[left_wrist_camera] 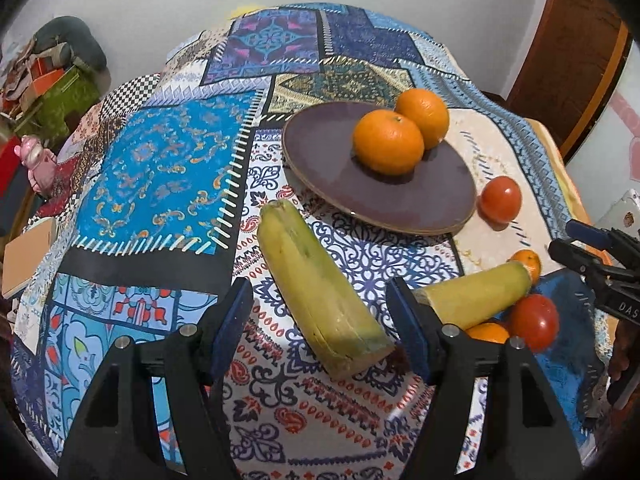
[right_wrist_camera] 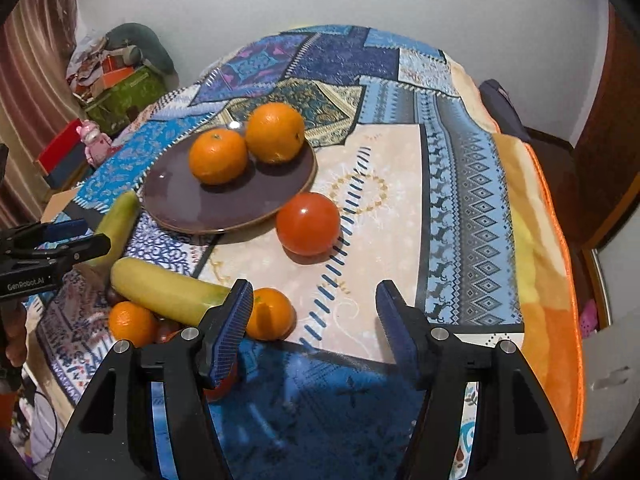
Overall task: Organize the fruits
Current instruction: 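Grasp the pale zucchini piece with the left gripper while the right gripper grasps a red tomato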
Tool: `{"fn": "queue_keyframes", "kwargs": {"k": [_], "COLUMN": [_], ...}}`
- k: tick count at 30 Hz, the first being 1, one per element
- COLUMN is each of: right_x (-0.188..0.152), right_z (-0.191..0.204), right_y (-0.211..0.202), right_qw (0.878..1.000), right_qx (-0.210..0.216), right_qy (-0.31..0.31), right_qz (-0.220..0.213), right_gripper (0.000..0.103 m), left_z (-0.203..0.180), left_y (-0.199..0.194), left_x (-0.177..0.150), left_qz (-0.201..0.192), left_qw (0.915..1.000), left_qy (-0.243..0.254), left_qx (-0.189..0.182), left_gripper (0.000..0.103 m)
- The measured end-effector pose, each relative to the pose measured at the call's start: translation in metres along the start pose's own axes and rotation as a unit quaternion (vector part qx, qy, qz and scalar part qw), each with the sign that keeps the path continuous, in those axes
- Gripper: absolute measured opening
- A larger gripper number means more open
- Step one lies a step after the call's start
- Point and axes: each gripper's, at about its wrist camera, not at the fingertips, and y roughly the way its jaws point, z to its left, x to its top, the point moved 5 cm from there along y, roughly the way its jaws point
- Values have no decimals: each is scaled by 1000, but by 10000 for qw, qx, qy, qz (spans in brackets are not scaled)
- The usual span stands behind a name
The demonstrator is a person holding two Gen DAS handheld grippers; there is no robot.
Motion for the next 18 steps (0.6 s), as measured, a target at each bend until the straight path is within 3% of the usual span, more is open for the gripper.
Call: {"fn": "queue_keyframes", "kwargs": {"k": [7,13,18], "right_x": [15,22,26], "right_z": [-2,4,4], "right_y": [23,40,49], "right_qw": [9999,9997,9996], "right_qx": [3,1,21], "right_qy": [-39,-154,-173], "right_qz": [100,163,203], "right_gripper": [60,60,60], "left_z": [10,28,32], "left_y": [20,14,23], "left_x": [1,5,8], "left_qz": [115,-78,54], "left_qw": [9996,9993,9991], "left_qy": [-245,-362,-432], "left_qx": [-5,78,-25], "left_gripper": [68,59,50]}}
